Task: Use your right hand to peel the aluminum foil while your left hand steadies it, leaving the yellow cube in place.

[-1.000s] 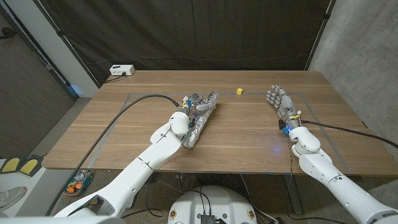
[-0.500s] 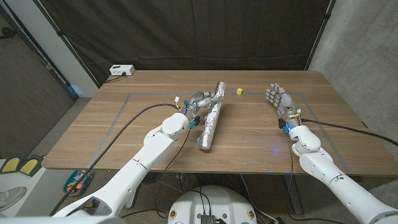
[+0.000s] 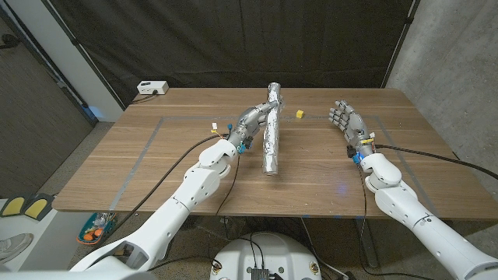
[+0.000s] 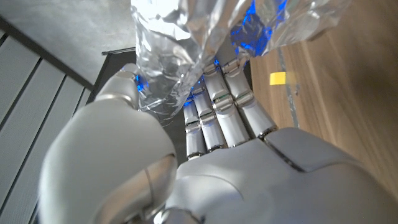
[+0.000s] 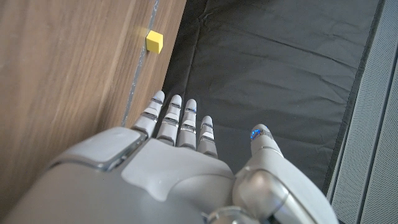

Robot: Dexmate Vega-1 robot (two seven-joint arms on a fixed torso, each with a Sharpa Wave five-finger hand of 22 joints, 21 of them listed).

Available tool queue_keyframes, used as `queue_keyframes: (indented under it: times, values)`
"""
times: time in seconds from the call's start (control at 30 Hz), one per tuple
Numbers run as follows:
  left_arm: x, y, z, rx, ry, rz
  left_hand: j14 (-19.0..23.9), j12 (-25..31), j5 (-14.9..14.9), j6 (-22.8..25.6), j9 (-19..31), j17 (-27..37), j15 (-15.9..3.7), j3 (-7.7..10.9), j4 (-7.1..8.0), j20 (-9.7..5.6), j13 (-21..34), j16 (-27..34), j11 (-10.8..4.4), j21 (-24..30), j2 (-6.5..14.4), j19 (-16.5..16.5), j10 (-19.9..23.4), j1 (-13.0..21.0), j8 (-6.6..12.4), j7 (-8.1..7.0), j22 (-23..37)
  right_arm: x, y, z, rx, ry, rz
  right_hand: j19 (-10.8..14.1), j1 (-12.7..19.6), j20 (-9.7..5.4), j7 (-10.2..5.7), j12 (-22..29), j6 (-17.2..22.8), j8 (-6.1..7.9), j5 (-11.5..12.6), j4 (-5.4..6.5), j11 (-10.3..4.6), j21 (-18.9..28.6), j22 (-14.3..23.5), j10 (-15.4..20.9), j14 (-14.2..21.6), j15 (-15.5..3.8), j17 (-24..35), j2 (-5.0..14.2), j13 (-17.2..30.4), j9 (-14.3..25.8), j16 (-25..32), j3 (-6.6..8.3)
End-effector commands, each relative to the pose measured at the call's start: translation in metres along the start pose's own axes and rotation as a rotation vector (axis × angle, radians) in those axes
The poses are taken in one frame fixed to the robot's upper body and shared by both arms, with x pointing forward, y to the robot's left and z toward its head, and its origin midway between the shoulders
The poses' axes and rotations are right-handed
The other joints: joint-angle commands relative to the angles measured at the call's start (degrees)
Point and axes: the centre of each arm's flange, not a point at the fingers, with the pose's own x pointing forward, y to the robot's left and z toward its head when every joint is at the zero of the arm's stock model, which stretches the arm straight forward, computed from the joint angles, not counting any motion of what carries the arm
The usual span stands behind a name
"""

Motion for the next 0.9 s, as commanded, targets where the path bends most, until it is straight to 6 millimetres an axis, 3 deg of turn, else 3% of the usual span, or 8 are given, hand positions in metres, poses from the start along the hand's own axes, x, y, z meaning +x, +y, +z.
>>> queue_keyframes:
  times: [0.03,0.17,0.43,0.9]
  values:
    - [0.01,0.004,0.004,-0.25,-0.142,-0.072,5.2,0.9,0.9,-1.3,1.1,0.3,-5.91,4.45,5.23,-3.57,2.1,-0.7,-4.78,-1.2,10.9,-0.6,1.8,9.1,0.51,-0.22,-0.1,0.007,0.016,0.012,0.004,0.001,0.074,1.5,-0.2,0.28,0.4,-0.2,1.1,0.14,-0.1,-0.48,0.03,0.8,0.3,0.8,1.3,-0.16,0.1,-0.69,0.2,0.3,0.2,0.04]
    - [0.015,0.004,0.002,-0.314,-0.168,-0.104,5.3,1.7,1.5,-2.2,1.9,0.7,-5.93,5.01,5.97,-3.75,3.3,-1.0,-4.63,-1.4,11.0,-0.2,2.3,8.8,0.87,-0.2,0.7,0.01,0.023,0.016,-0.004,0.002,0.105,2.7,-0.2,0.5,0.49,-0.2,1.3,0.15,-0.1,-0.56,-0.03,1.3,0.3,1.0,1.9,-0.03,0.1,-0.89,0.2,0.4,0.2,0.0]
    - [0.02,0.008,-0.003,-0.479,-0.233,-0.101,8.7,2.9,2.4,-2.8,3.0,3.3,-5.89,5.33,6.01,-4.36,5.1,0.9,-3.73,1.7,9.8,2.3,2.9,8.9,1.62,0.27,3.8,0.017,0.035,0.026,-0.038,-0.006,0.155,3.6,-0.1,0.88,0.66,-0.1,1.4,0.16,-0.1,-0.74,-0.06,1.6,0.3,1.2,2.2,-0.01,0.1,-1.02,0.2,0.4,0.2,0.05]
    - [0.032,0.012,-0.02,-0.794,-0.342,-0.106,8.1,3.0,4.0,-4.6,4.1,8.1,-5.72,7.7,7.67,-4.2,5.4,2.7,-3.6,3.4,9.9,1.1,3.0,8.5,2.05,0.24,6.9,0.028,0.045,0.038,-0.11,0.011,0.179,3.1,0.2,0.65,0.63,-0.2,1.5,0.13,0.0,-1.0,0.09,1.3,0.2,1.2,2.2,0.13,0.1,-1.13,0.2,0.4,0.0,0.16]
